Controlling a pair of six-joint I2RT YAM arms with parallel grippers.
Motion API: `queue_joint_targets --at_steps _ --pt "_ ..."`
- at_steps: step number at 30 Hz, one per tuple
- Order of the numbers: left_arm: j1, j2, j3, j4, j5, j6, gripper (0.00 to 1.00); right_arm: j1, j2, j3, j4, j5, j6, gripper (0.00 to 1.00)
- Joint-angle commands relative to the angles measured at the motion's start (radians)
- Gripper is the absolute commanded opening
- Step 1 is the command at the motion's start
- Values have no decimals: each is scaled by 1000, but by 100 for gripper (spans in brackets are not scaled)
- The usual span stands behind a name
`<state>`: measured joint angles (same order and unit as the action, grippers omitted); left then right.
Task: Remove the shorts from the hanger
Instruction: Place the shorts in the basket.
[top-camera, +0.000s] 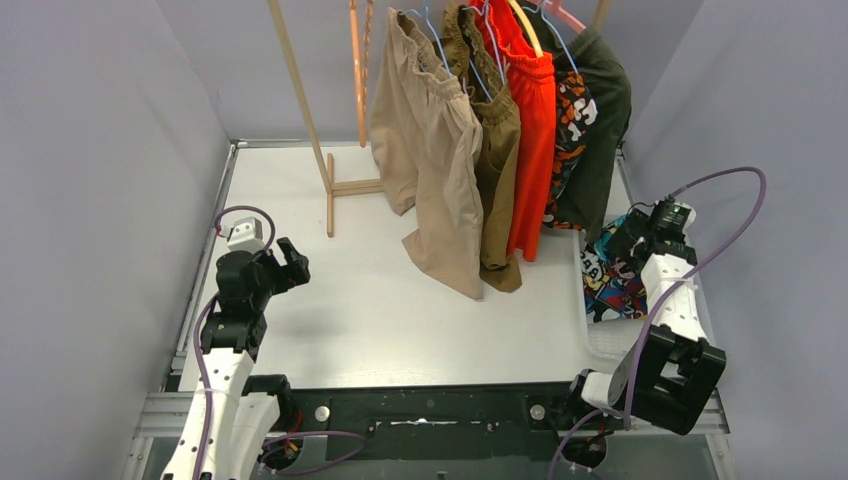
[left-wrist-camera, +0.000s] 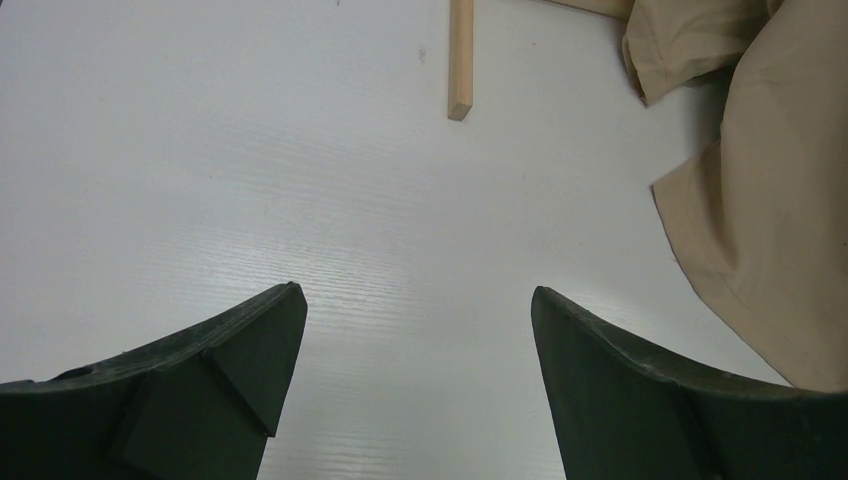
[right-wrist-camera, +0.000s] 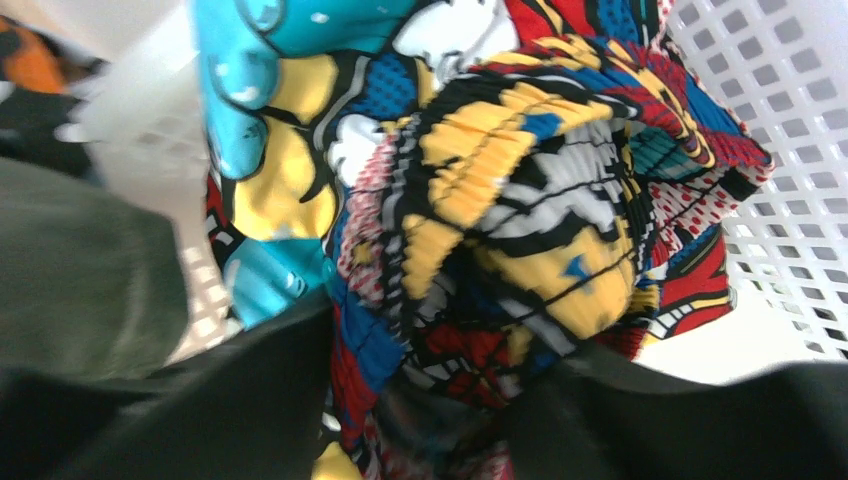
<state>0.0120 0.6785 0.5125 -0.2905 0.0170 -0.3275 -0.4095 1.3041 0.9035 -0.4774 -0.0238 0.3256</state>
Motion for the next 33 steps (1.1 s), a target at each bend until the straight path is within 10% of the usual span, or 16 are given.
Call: queue_joint_targets --at_steps 1,12,18,33 --pt "-4 -3 9 61 16 18 84 6 -65 87 20 -113 -13 71" --pt "-5 -10 6 54 12 15 84 9 78 -19 102 -195 35 48" --pt "-6 -2 8 56 13 15 84 10 77 24 12 -140 2 64" --pt "-6 5 17 35 -4 8 84 9 -519 -49 -64 -149 267 86"
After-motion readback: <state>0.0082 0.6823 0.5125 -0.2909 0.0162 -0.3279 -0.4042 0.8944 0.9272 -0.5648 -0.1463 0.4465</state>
